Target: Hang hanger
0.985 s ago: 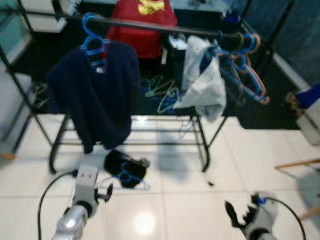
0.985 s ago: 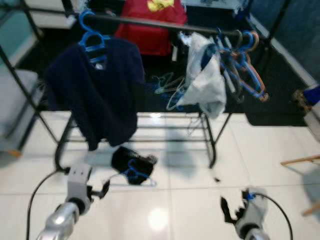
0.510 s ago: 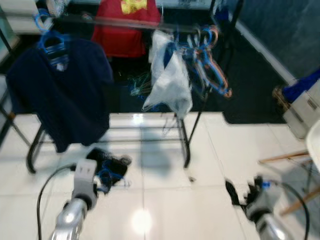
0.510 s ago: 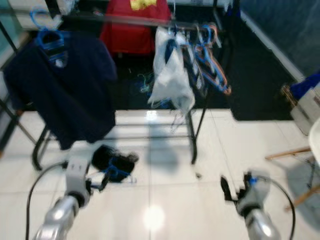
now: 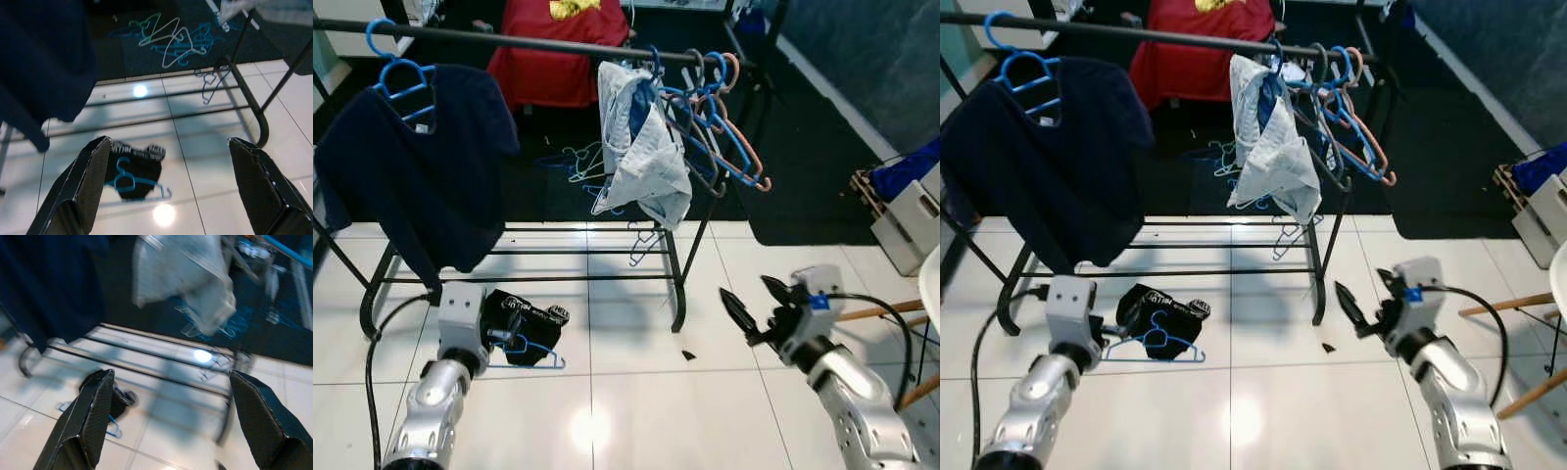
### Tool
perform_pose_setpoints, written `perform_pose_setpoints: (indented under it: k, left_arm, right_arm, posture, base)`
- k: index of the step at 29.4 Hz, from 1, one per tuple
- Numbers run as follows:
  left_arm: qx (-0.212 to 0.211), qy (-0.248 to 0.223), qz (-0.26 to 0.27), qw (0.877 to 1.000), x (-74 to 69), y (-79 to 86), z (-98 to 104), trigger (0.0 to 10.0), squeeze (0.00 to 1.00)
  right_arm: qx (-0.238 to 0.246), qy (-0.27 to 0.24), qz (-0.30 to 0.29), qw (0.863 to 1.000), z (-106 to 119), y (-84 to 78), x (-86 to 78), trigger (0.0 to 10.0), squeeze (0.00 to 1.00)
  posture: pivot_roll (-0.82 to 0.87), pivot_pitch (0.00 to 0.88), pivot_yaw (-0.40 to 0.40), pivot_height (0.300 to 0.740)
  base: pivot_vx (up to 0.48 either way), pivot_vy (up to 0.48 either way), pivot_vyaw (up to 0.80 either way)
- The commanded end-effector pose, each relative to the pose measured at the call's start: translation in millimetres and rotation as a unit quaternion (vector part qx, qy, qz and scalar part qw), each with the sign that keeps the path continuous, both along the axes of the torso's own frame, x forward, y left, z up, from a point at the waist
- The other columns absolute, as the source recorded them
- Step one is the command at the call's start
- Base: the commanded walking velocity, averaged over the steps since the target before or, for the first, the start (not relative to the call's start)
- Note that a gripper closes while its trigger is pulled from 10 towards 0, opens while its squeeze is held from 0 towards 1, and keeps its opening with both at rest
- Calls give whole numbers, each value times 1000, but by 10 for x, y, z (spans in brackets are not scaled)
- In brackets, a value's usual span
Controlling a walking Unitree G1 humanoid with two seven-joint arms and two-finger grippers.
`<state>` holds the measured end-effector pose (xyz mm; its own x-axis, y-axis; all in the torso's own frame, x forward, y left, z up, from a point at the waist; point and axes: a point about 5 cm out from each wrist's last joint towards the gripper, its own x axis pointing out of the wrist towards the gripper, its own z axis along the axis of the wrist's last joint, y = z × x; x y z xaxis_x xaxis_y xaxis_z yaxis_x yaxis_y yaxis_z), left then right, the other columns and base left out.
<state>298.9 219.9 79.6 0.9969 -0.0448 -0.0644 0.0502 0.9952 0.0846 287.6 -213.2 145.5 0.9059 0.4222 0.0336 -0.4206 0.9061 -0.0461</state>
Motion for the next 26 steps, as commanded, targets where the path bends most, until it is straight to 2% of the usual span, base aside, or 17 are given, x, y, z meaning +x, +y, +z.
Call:
perform_pose_setpoints:
  k: [1,5,8,11,12,15,23,26]
  left_arm:
    - [-4,2,-9,1000,3,-26,4,10000,0]
    - [-13,-29,-27,999,83,-120,178,10000,0]
    - [-14,-32,-30,999,91,-134,196,10000,0]
    - [-27,-53,-44,997,142,-229,329,10000,0]
    - [-27,-53,-44,997,142,-229,329,10000,0]
    - [-26,-57,-50,997,149,-255,360,10000,0]
    - [-25,-56,-50,997,143,-254,360,10000,0]
    - [-31,-52,-50,997,123,-281,358,10000,0]
  right_arm:
    - [-3,10,-5,1000,-7,-66,-40,10000,0]
    - [-11,-36,-3,999,299,-67,29,10000,0]
    - [-13,-41,-4,999,332,-74,37,10000,0]
    - [-45,-74,-14,996,536,-124,72,10000,0]
    - [-45,-74,-14,996,536,-124,72,10000,0]
    - [-43,-76,13,996,623,-79,55,10000,0]
    - [-20,-52,99,994,592,139,-40,10000,0]
    - [9,-25,167,986,605,245,-150,10000,0]
  posture:
    - [33,184,-88,740]
    - [31,183,-86,740]
    - [31,183,-86,740]
    - [29,183,-84,740]
    - [29,183,-84,740]
    - [31,185,-80,740]
    - [37,184,-83,740]
    - [38,178,-82,740]
  base:
    - [480,0,0]
    - [480,0,0]
    - [480,0,0]
    - [480,0,0]
    - [480,0,0]
    - [480,0,0]
    - [480,0,0]
    - [285,0,0]
